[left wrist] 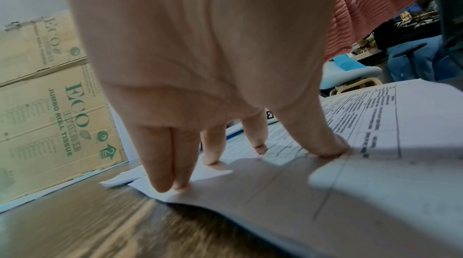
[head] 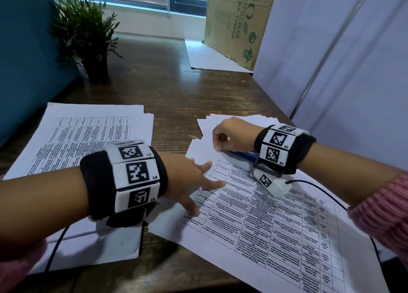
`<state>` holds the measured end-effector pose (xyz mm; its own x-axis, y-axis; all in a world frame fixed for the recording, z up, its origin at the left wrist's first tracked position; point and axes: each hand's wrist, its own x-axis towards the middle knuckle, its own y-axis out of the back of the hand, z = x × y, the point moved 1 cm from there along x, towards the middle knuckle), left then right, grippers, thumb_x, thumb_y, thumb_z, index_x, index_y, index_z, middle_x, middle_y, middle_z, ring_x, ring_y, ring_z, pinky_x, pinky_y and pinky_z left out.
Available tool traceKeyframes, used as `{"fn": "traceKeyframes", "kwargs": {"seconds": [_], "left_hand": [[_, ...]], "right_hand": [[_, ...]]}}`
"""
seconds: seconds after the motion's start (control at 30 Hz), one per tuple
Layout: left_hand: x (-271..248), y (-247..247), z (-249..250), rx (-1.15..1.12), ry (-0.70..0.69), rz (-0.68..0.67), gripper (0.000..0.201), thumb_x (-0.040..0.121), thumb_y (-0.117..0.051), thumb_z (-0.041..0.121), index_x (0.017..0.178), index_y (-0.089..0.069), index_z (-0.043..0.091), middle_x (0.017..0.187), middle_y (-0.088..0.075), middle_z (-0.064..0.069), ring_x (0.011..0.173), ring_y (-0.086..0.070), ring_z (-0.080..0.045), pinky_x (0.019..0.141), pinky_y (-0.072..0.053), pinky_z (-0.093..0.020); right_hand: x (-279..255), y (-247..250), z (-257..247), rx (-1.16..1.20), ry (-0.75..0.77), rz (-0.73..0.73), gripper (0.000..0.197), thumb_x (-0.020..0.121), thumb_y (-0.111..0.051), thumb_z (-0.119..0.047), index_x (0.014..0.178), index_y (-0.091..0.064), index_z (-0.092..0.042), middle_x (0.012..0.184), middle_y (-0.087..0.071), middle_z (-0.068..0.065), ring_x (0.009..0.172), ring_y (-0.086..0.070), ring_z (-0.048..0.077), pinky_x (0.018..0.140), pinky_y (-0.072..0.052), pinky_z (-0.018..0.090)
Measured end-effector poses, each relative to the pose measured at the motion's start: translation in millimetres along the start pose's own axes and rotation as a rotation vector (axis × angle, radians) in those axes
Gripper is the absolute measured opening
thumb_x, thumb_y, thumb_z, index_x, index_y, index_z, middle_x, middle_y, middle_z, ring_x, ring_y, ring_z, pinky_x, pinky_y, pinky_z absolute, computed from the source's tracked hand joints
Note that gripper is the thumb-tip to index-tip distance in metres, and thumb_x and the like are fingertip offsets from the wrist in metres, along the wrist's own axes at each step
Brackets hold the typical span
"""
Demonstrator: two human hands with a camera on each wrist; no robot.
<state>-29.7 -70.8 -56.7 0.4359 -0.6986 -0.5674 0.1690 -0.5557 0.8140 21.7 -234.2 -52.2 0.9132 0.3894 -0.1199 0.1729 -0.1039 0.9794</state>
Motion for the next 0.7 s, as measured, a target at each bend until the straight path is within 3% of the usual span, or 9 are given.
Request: {"fn": "traceKeyframes", "kwargs": {"seconds": [0.07, 0.17, 0.43, 0.6, 0.7], "left_hand": [[0, 0, 0, -0.002, 0.001, -0.001, 0.085, 0.085, -0.05, 0.056, 0.146, 0.007, 0.044, 0.158, 0.012, -0.007, 0.143, -0.015, -0.034, 0.11, -0.029, -0.043], [0, 0, -1, -0.006, -0.001, 0.003, 0.085, 0.085, -0.051, 0.056, 0.146, 0.007, 0.045, 0.158, 0.012, -0.007, 0.144, -0.014, -0.034, 0.11, -0.029, -0.044], [0, 0, 0, 0.002, 0.0, 0.001, 0.085, 0.085, -0.051, 0.055, 0.146, 0.007, 0.044, 0.157, 0.012, -0.008, 0.143, -0.014, -0.035, 0.111, -0.028, -0.046], [-1, 0, 0, 0.002, -0.001, 0.003, 0.084, 0.085, -0.05, 0.056, 0.146, 0.007, 0.045, 0.157, 0.013, -0.007, 0.143, -0.015, -0.034, 0.11, -0.028, -0.044], [-1, 0, -1, -0.001, -0.001, 0.0, 0.084, 0.085, -0.05, 0.056, 0.146, 0.007, 0.044, 0.157, 0.012, -0.007, 0.143, -0.016, -0.034, 0.111, -0.029, -0.045]], "right_hand": [[1, 0, -1, 0.017, -0.004, -0.012, 0.003, 0.085, -0.066, -0.015, 0.082, -0.067, -0.014, 0.082, -0.066, -0.004, 0.075, -0.057, 0.01, 0.069, -0.042, 0.016], [3, 1, -3, 0.024, -0.007, -0.028, 0.005, 0.084, -0.067, -0.015, 0.08, -0.067, -0.016, 0.079, -0.065, -0.005, 0.074, -0.057, 0.009, 0.064, -0.04, 0.011], [0, 4, -1, 0.034, -0.033, 0.004, 0.008, 0.083, -0.07, -0.017, 0.084, -0.073, -0.011, 0.08, -0.067, -0.004, 0.069, -0.054, 0.004, 0.063, -0.04, 0.011], [4, 2, -10, -0.116, -0.059, -0.057, 0.012, 0.089, -0.059, -0.013, 0.091, -0.069, -0.007, 0.094, -0.07, 0.005, 0.082, -0.059, 0.017, 0.074, -0.041, 0.022], [10, 0, -19, -0.271, -0.098, -0.157, 0.016, 0.089, -0.051, -0.007, 0.095, -0.065, -0.004, 0.091, -0.067, 0.008, 0.083, -0.059, 0.027, 0.068, -0.04, 0.026]]}}
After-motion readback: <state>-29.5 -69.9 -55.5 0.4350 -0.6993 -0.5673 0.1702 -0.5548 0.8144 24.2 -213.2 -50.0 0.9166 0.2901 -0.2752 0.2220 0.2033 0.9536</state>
